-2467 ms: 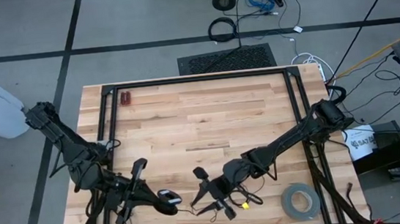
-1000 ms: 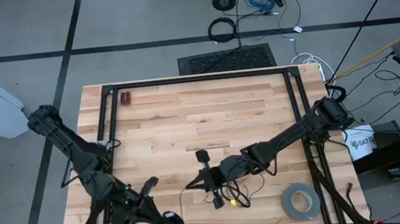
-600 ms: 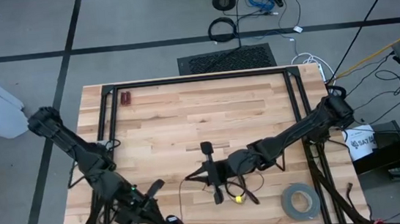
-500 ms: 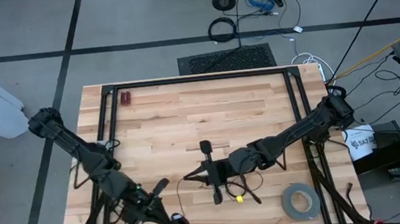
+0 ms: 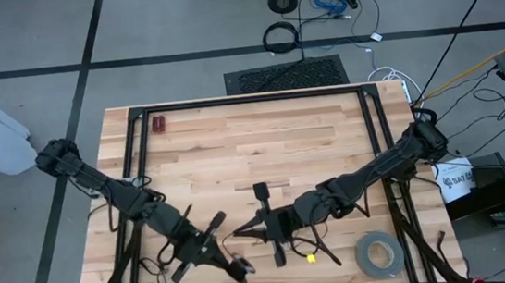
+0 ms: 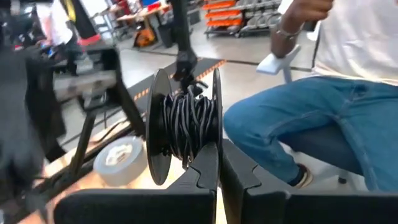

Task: Coil cords
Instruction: Coil the black wire on the spool

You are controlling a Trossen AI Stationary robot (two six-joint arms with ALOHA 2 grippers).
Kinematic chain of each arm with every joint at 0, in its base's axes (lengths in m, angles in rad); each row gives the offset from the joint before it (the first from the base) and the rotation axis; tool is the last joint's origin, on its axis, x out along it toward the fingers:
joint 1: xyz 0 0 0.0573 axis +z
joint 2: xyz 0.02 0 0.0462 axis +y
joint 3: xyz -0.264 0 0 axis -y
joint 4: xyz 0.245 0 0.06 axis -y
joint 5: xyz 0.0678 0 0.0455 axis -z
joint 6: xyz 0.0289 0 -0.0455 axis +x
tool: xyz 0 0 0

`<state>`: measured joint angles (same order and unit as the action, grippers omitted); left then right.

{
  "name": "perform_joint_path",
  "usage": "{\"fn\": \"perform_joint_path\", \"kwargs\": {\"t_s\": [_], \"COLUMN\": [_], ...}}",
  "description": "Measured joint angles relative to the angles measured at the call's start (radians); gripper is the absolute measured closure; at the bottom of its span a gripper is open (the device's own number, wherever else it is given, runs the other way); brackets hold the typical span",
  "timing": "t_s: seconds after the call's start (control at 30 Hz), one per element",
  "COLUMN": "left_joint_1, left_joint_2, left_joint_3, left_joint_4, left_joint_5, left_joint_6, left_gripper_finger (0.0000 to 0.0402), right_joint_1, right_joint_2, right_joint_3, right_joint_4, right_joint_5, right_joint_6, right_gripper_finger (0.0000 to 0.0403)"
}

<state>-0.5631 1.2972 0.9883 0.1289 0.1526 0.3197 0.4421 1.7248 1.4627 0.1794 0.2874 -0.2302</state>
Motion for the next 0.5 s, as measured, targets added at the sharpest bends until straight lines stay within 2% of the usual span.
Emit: {"fn": "perform_joint_path", "kwargs": {"t_s": [0.17,0.37,0.5], "left_joint_1": [0.007,0.006,0.005], "left_joint_2": [-0.002,-0.034,-0.05], "left_joint_3": [0.0,0.0,0.001], "left_joint_4": [-0.024,-0.14,-0.189], "left_joint_5": [-0.063,-0.169,-0.214], "left_joint_6": [-0.027,-0.082,-0.113], "left_gripper_finger": [0.0398,0.0398,0.0398], "right_joint_1": [0.023,0.059,0.078], "right_joint_2": [0.0,0.001,0.001], "right_joint_3": [0.036,0.096,0.133], "right_joint_4": [-0.075,-0.23,-0.314], "right_joint_5": [0.002,0.096,0.109], "right_joint_6": [0.0,-0.01,-0.003], "right_gripper_finger": [0.0403,0.0403,0.0403]}}
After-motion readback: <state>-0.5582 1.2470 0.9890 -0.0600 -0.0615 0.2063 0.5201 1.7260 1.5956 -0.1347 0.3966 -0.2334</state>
